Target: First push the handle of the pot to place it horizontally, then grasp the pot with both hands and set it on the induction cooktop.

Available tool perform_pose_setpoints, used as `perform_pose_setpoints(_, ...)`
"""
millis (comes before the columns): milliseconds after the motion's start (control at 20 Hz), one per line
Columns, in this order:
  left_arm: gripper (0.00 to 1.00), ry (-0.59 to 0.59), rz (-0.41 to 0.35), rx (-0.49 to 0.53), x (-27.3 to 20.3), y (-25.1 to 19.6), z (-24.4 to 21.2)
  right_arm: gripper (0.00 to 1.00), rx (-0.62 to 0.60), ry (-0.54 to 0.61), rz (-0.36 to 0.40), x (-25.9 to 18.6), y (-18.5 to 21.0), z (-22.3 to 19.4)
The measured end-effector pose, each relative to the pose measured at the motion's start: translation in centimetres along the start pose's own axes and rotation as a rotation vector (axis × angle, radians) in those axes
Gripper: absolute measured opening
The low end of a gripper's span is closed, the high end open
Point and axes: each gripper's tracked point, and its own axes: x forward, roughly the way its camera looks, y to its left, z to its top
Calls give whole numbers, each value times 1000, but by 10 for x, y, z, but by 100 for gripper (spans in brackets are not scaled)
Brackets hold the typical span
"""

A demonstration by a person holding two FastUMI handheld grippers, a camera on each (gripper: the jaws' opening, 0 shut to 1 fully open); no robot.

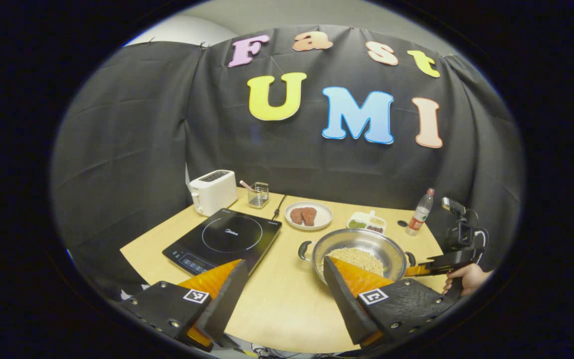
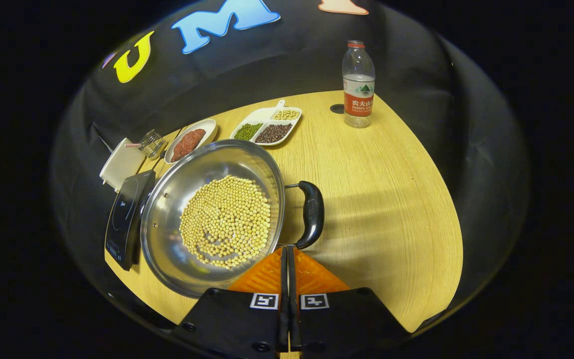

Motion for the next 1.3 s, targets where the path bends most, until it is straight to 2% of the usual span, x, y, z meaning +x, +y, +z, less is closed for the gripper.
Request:
perform_pose_setpoints(100,93,4,-3,-5,9,8,-1,0,-12,-23,-16,-1,-1,6)
perform_pose_setpoints(150,93,12,-9,-11,15,12,-3,4,-16,-37,-31,-5,-3,9)
perform_pose_setpoints(200,93,20,-18,-19,22,15,-5,16,-14,-55,-47,-10,-5,13)
perform_pose_setpoints(250,89,27,-26,-25,29,18,-5,22,-8,-74,-62,-13,-8,17)
perform_pose_setpoints(350,93,42,-51,-38,46,24,-5,42,14,-108,-38,-23,-4,23)
perform_pose_setpoints(400,89,49,-73,-45,54,24,-3,65,19,-117,-24,-29,-2,25)
perform_pose_setpoints(450,93,55,-103,-51,62,22,-1,75,18,-122,-21,-29,-2,26)
perform_pose_setpoints(550,89,71,-147,-51,84,21,4,81,16,-126,-23,-32,-1,29)
perform_pose_setpoints(600,93,85,-174,-50,96,17,3,99,19,-127,-24,-31,1,31)
perform_pose_setpoints(800,93,154,-270,-55,148,-3,-8,98,34,-115,-32,-19,5,40)
perform_pose_setpoints(850,89,177,-294,-57,162,-8,-13,98,42,-112,-38,-14,4,42)
perform_pose_setpoints(950,93,235,-338,-71,188,-22,-28,98,59,-108,-50,-4,0,45)
perform_pose_setpoints(1050,89,292,-363,-89,216,-34,-45,98,67,-96,-52,11,-4,46)
perform_pose_setpoints(1100,93,330,-393,-98,225,-43,-56,98,72,-84,-49,18,-7,46)
perform_pose_setpoints(1150,89,350,-419,-102,236,-52,-64,98,78,-73,-41,25,-7,45)
perform_pose_setpoints(1200,93,367,-431,-98,246,-57,-73,98,81,-66,-31,32,-8,44)
perform_pose_setpoints(1300,89,404,-445,-72,265,-64,-93,98,85,-60,-24,42,-10,45)
